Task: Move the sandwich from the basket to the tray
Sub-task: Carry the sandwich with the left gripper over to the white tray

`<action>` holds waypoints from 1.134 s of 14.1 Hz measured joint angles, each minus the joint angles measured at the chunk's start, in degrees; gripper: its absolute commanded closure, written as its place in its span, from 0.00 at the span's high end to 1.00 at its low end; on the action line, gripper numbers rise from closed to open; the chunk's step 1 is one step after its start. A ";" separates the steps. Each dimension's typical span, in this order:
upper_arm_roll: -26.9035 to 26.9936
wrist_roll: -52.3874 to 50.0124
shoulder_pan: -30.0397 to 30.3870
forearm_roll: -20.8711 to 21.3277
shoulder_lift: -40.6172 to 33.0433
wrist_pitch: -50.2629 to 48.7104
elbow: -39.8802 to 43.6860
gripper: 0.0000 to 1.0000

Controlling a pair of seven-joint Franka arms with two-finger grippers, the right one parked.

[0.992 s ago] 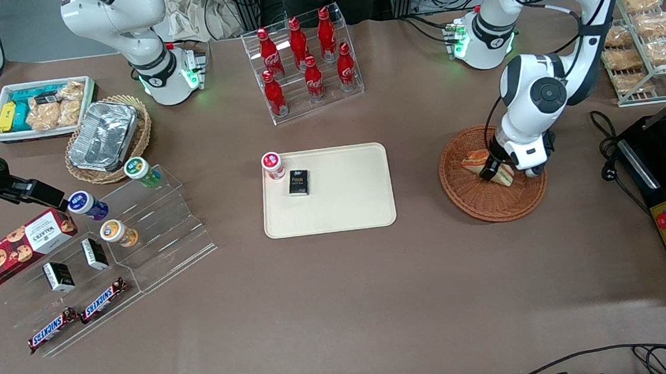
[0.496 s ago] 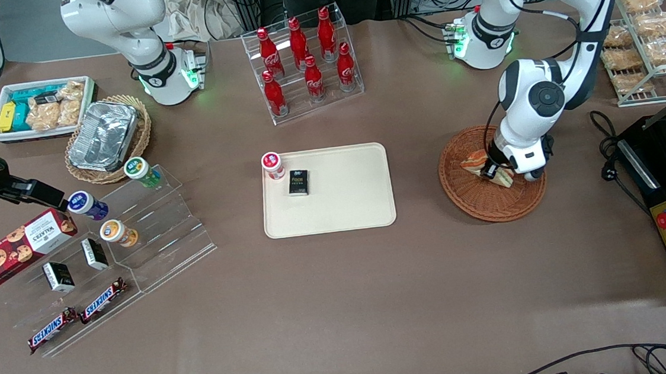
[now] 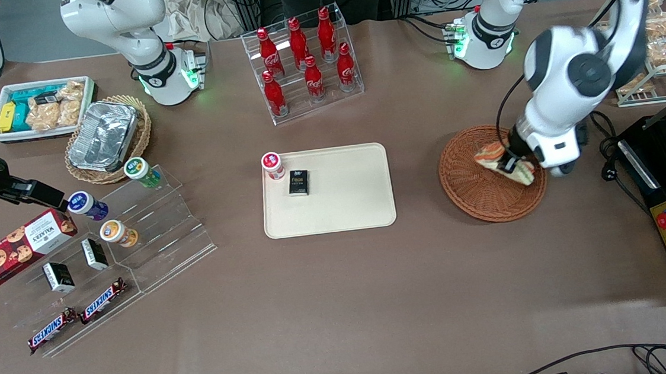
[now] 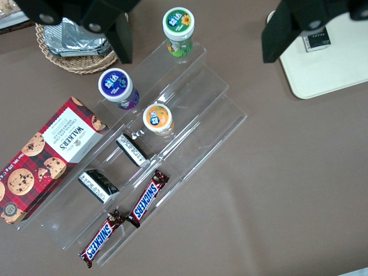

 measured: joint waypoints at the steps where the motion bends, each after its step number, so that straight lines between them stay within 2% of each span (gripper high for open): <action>1: -0.01 1.99 0.00 0.01 -0.67 -5.13 3.08 0.00; 3: 0.00 6.47 0.00 0.00 -1.03 -12.53 8.39 0.00; 6: -0.80 13.83 0.01 -0.09 -1.03 -15.88 12.00 0.00; 8: -4.19 15.96 -0.05 -0.90 -1.01 -15.70 12.46 0.00; 13: -17.41 17.79 -0.79 -1.14 -0.08 -11.36 13.48 0.00; 16: -20.57 18.44 -3.46 -1.13 2.05 -8.14 13.49 0.00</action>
